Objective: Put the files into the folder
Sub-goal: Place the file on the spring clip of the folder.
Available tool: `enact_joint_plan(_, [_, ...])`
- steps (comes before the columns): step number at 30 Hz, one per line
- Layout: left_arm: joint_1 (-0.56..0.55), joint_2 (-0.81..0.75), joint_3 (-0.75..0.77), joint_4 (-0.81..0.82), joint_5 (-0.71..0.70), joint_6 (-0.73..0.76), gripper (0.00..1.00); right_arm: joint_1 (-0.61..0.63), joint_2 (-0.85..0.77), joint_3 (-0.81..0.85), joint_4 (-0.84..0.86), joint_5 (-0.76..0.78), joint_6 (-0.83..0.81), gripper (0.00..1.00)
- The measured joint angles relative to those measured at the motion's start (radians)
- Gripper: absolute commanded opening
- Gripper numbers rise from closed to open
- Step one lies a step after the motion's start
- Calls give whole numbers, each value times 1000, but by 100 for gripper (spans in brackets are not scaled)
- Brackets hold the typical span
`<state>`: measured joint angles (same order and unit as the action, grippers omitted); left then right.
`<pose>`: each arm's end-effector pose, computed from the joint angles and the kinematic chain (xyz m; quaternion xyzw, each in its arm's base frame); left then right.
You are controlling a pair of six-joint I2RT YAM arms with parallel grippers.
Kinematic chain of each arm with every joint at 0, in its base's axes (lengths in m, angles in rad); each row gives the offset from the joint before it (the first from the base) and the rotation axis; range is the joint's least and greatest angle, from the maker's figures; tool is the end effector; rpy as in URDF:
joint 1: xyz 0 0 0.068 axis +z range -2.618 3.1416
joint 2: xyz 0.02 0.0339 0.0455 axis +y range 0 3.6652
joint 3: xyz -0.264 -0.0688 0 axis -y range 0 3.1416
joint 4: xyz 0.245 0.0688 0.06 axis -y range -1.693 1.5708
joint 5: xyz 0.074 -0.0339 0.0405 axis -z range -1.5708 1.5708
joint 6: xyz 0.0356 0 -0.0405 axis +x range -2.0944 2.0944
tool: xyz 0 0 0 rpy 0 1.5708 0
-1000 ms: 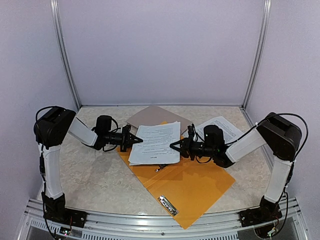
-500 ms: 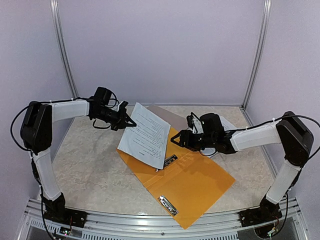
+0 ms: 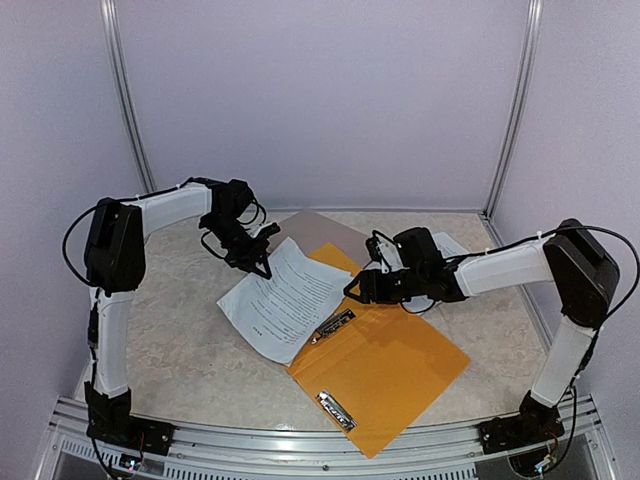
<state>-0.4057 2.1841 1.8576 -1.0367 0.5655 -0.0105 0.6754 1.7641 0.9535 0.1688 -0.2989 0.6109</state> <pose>0.4011 -0.1930 0.2058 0.2159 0.9309 -0.2921 0.0400 0.2819 0.2392 0.1717 -0.0952 0.8815 0.3722 0.2746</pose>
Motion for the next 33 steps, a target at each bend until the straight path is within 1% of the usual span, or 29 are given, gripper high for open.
enact_joint_plan(3, [0,49,59,-81,-25,78,0,-5,7,-1,-1,-12,-13,61])
enact_joint_plan(5, [3,77,124,-127,-38,118,0,-7,7,-1,-1,-15,-22,61])
enact_joint_plan(12, [28,179,375,-222,-47,216,0,-31,7,0,-23,-14,-50,61])
enact_joint_plan(14, [34,211,419,-238,-44,234,0,-36,7,3,-34,-11,-53,60])
enact_joint_plan(20, [34,269,438,-266,-3,278,0,-47,8,14,-57,-3,-58,60])
enact_joint_plan(26, [28,272,459,-280,53,309,0,-67,8,14,-74,15,-57,60])
enact_joint_plan(33, [0,301,566,-293,79,334,0,-76,8,14,-76,18,-56,60])
